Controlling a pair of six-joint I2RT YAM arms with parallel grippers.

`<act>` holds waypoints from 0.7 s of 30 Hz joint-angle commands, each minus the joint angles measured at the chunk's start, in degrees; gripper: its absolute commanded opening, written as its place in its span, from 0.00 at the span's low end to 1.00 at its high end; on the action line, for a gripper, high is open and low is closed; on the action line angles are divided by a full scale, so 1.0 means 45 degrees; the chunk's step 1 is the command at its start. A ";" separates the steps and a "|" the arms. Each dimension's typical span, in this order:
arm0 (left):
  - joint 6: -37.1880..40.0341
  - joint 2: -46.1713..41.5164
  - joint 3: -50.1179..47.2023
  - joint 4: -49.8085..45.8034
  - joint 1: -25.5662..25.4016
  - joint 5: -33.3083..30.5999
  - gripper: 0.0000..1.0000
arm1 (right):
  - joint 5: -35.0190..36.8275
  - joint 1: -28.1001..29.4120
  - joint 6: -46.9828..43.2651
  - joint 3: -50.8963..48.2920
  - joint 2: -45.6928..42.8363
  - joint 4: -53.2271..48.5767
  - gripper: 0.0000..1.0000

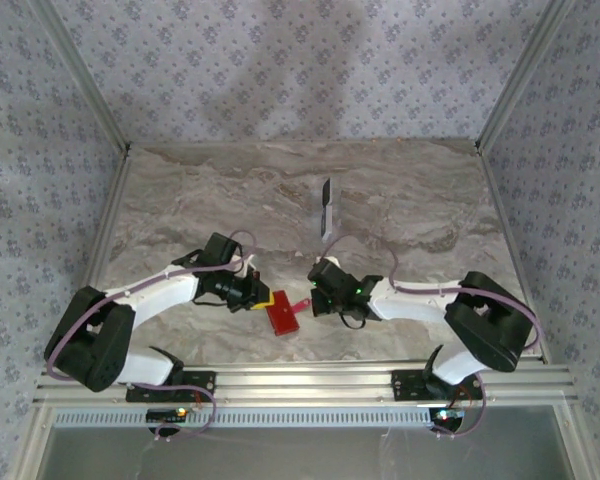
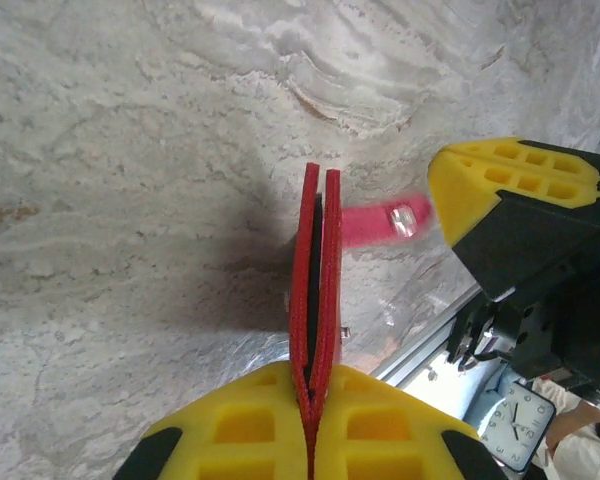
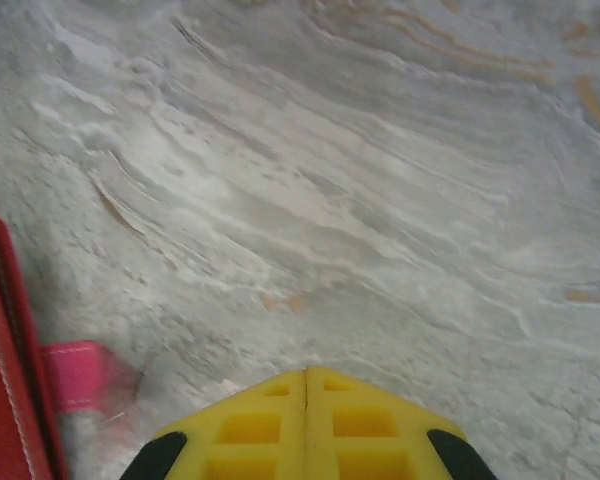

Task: Put the credit cards into the card holder

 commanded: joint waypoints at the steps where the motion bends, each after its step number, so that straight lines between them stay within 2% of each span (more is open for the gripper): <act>1: 0.0495 0.0299 0.0241 -0.0303 -0.0006 -0.0100 0.22 | -0.1021 0.0011 -0.0273 -0.0329 -0.0767 0.0756 0.00; 4: 0.0766 0.0660 0.0485 -0.0185 -0.0015 -0.0126 0.30 | -0.1449 0.0037 -0.0276 -0.0783 -0.1658 0.1327 0.00; 9: -0.0007 0.1348 0.0356 0.1580 -0.0094 -0.0054 0.34 | -0.1597 0.0130 0.0165 -0.0930 -0.2935 0.1680 0.00; 12: 0.0008 0.1417 0.0426 0.1738 -0.0144 -0.0104 0.18 | -0.1088 0.0439 0.0076 -0.0830 -0.3232 0.1515 0.00; 14: 0.0168 0.1413 0.0613 0.1302 -0.0154 -0.0279 0.08 | -0.0639 0.0550 -0.0261 -0.0503 -0.2873 0.0875 0.22; 16: 0.0188 0.1488 0.0790 0.1124 -0.0140 -0.0093 0.06 | -0.0799 0.0686 -0.0715 -0.0250 -0.2306 0.0694 0.40; 18: 0.0217 0.1455 0.0941 0.0912 -0.0163 0.0040 0.06 | -0.0881 0.1053 -0.0819 -0.0087 -0.1675 0.1026 0.50; 21: 0.0173 0.1302 0.0791 0.0947 -0.0213 -0.0067 0.05 | -0.0932 0.1403 -0.0685 0.0333 -0.0652 0.1181 0.53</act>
